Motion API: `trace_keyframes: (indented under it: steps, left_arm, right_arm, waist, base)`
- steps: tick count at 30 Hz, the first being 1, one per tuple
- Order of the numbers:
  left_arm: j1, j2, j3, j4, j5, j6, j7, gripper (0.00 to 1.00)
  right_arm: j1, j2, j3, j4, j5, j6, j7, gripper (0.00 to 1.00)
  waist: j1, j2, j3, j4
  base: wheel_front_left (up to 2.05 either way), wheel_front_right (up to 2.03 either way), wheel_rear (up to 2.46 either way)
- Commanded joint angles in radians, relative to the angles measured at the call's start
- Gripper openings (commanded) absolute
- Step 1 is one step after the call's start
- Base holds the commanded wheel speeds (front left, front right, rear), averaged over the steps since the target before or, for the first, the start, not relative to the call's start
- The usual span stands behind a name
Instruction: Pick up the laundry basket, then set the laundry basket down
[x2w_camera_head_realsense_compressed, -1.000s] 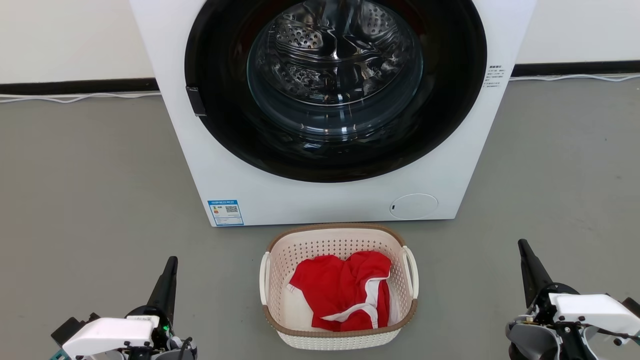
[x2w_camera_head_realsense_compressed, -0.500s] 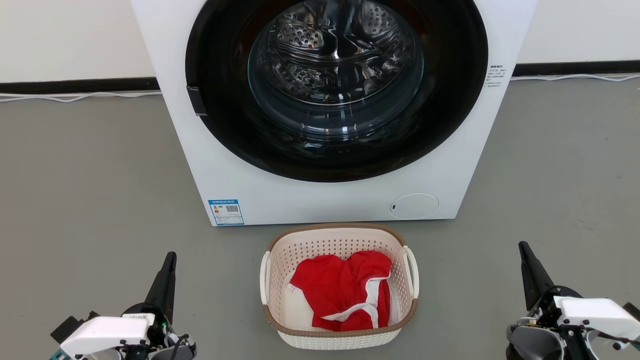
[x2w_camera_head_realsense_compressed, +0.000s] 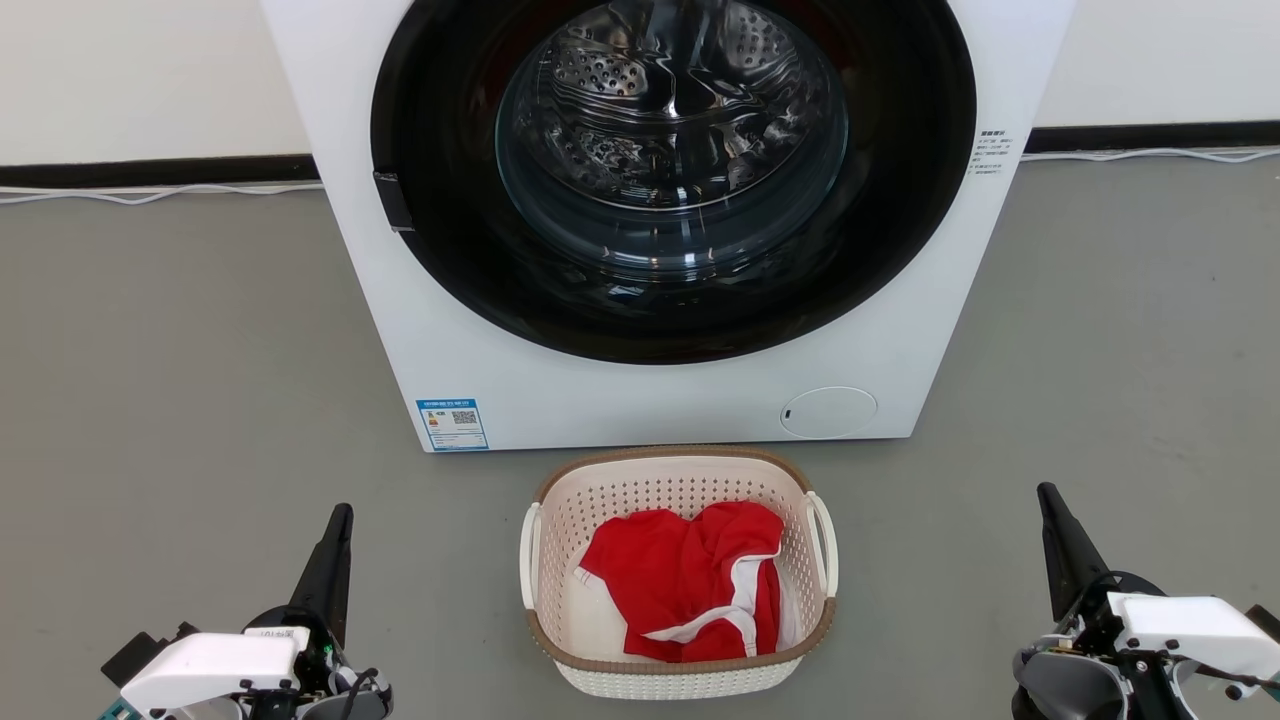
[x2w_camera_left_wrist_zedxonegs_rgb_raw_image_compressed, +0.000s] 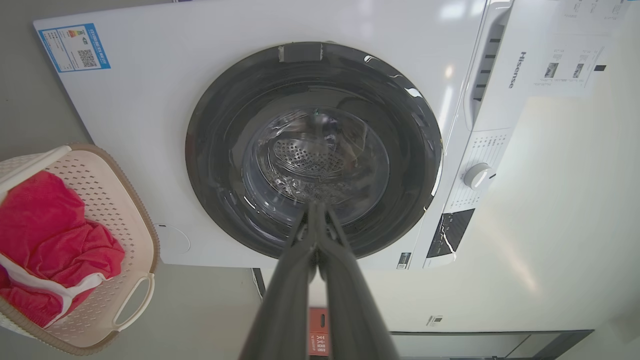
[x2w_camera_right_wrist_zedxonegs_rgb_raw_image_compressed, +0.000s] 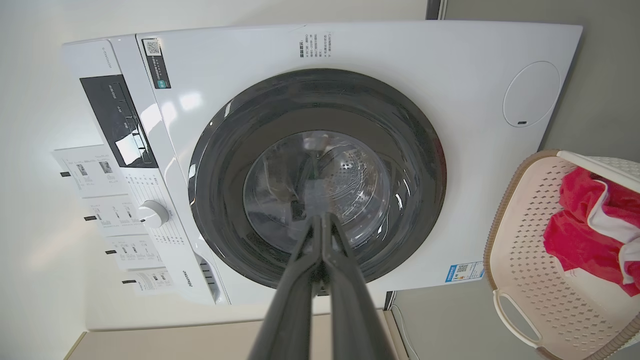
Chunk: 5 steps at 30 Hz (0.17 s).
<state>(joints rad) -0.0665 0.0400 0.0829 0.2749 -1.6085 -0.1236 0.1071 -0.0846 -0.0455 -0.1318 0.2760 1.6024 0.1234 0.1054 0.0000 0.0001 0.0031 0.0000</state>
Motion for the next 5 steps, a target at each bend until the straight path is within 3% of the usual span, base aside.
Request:
trace_keyframes:
  steps: [1, 5]
  left_arm:
    - [-0.042, 0.010, 0.031, -0.029, 0.000, -0.007, 0.006, 0.00]
    - [-0.042, 0.010, 0.031, -0.030, 0.000, -0.007, 0.006, 0.00]
  right_arm:
    - [-0.023, -0.005, 0.018, -0.031, 0.007, 0.007, 0.007, 0.00]
    - [-0.023, -0.005, 0.018, -0.031, 0.007, 0.007, 0.007, 0.00]
  waist:
    - [0.0000, -0.0001, 0.000, 0.000]
    - [0.0000, -0.0001, 0.000, 0.000]
  base:
    - [0.00, 0.00, 0.00]
    - [0.00, 0.00, 0.00]
